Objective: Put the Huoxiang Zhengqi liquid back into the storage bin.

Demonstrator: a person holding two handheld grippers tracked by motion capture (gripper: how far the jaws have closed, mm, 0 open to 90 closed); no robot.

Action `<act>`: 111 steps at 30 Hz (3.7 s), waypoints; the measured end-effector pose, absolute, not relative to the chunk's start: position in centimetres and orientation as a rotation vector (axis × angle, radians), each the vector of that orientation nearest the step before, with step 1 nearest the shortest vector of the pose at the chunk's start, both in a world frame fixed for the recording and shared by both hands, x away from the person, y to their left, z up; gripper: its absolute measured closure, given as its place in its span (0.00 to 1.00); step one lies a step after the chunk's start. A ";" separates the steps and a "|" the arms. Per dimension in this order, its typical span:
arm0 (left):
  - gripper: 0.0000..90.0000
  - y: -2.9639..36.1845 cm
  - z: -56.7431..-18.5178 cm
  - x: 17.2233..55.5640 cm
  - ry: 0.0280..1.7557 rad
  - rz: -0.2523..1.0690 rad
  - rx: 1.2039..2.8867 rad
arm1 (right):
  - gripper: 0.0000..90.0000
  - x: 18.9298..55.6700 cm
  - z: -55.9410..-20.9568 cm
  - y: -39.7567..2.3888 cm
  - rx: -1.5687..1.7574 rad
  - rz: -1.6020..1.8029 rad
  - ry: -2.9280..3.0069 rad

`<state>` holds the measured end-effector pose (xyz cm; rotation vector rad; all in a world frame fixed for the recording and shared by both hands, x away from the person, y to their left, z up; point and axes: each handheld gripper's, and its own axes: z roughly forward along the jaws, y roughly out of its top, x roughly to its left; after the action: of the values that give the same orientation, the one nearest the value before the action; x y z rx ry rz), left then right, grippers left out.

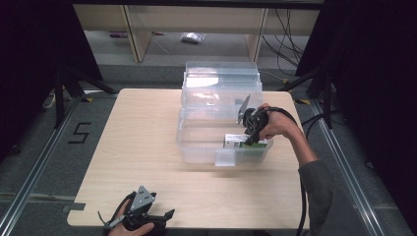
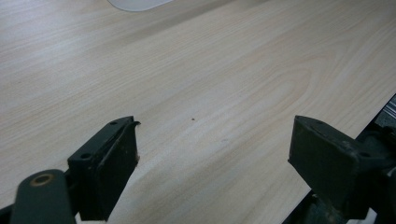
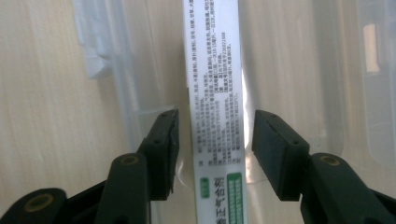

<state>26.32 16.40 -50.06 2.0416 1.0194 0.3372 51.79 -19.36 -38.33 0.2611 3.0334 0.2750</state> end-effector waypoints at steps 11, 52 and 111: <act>0.17 16.4 -50.2 26.4 1.035 0.356 2.030 | 0.45 50.3 -36.0 -20.8 0.486 0.414 2.923; 0.17 16.5 -50.1 26.4 1.037 0.346 2.034 | 0.31 45.4 -35.9 -23.7 0.932 0.878 2.598; 0.17 16.4 -50.2 26.4 1.036 0.355 2.030 | 0.18 37.1 -40.2 -23.5 0.990 1.128 2.482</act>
<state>26.38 16.40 -50.19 2.0300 1.0358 0.3547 37.05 -23.51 -40.18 0.9903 2.4816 1.1276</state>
